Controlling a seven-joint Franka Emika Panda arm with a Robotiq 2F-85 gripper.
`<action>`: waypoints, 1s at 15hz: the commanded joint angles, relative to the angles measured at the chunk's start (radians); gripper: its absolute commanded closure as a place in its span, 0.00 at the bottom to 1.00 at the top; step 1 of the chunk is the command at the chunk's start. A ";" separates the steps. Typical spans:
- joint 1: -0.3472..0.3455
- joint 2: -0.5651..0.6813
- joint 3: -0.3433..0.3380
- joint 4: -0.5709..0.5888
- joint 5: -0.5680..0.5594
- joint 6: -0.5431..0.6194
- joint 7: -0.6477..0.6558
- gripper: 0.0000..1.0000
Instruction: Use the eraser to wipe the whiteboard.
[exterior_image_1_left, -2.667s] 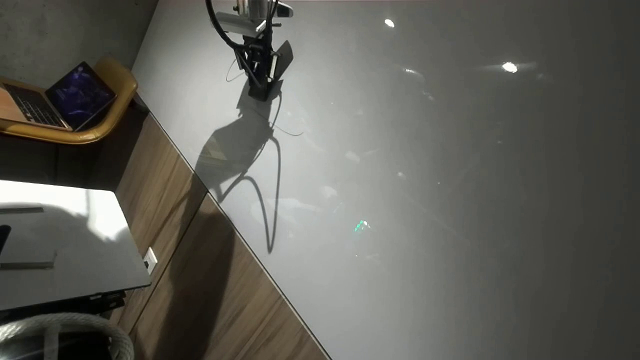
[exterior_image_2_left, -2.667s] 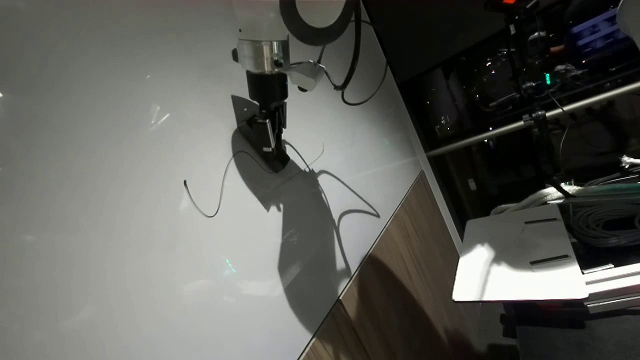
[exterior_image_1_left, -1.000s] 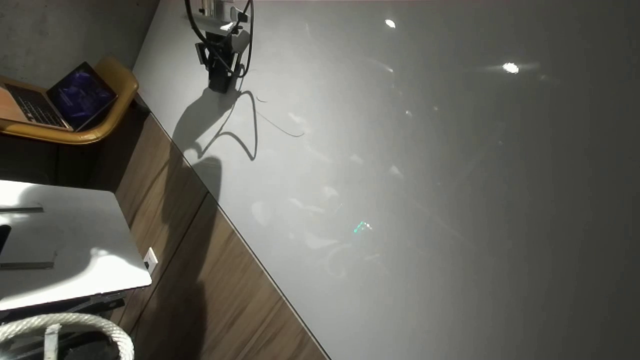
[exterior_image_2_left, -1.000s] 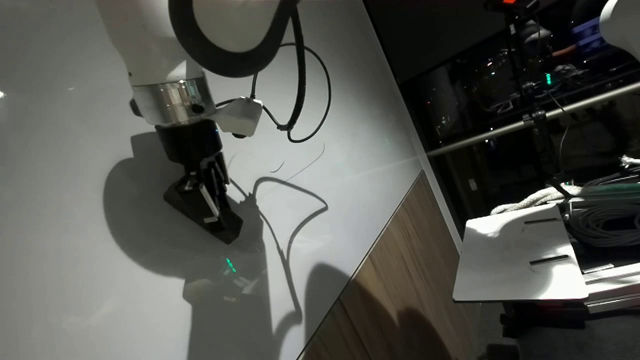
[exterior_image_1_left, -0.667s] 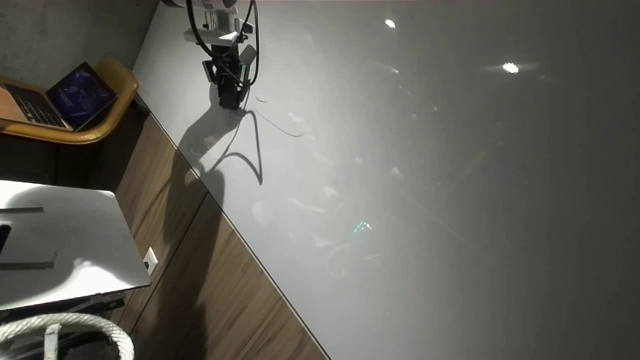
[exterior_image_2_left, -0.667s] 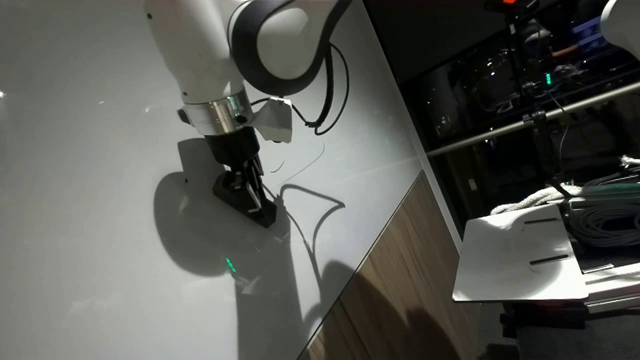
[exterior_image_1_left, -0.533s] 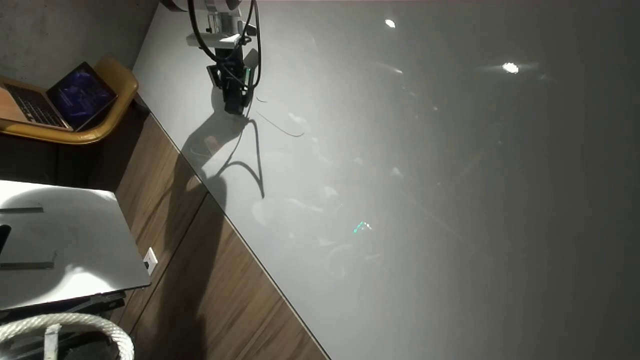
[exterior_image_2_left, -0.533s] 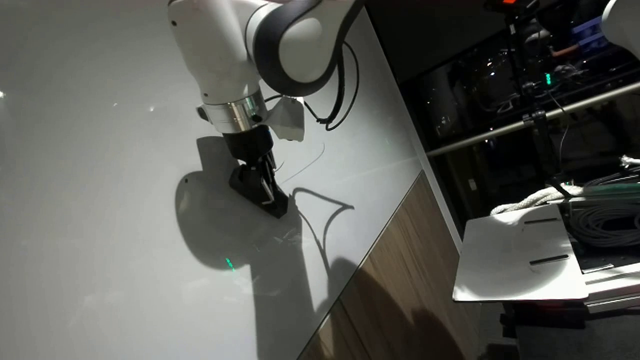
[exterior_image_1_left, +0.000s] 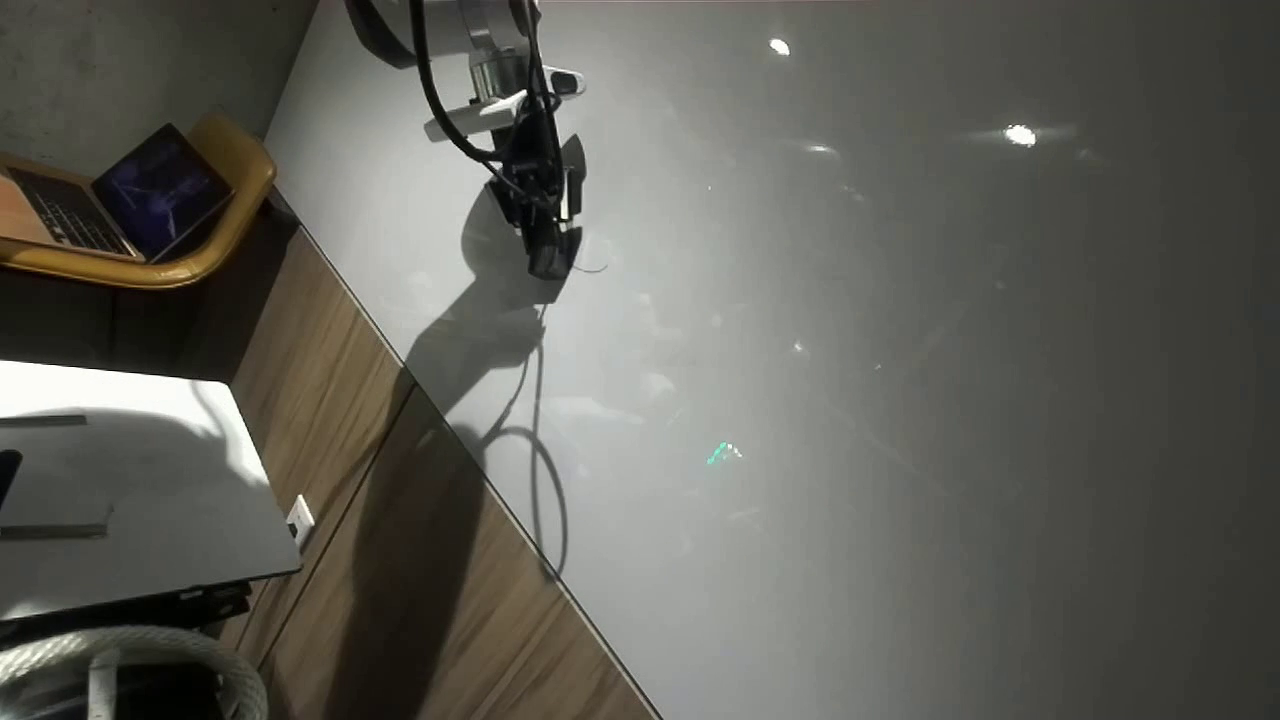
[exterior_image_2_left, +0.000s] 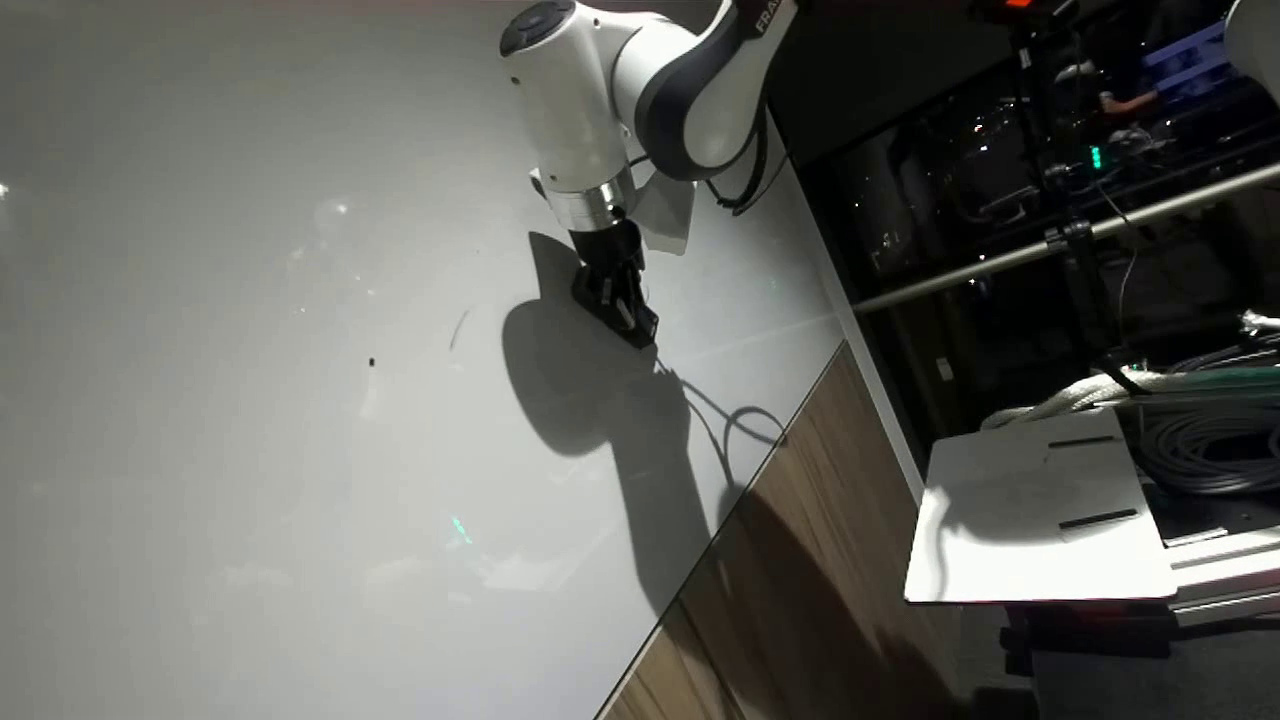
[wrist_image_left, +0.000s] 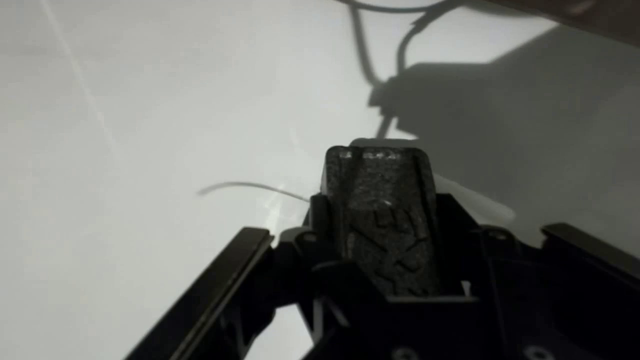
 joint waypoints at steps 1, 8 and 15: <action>-0.119 -0.051 -0.057 -0.040 -0.132 0.089 0.096 0.71; -0.290 -0.051 -0.154 0.012 -0.111 0.253 -0.010 0.71; -0.182 -0.165 -0.020 -0.096 0.201 0.179 -0.196 0.71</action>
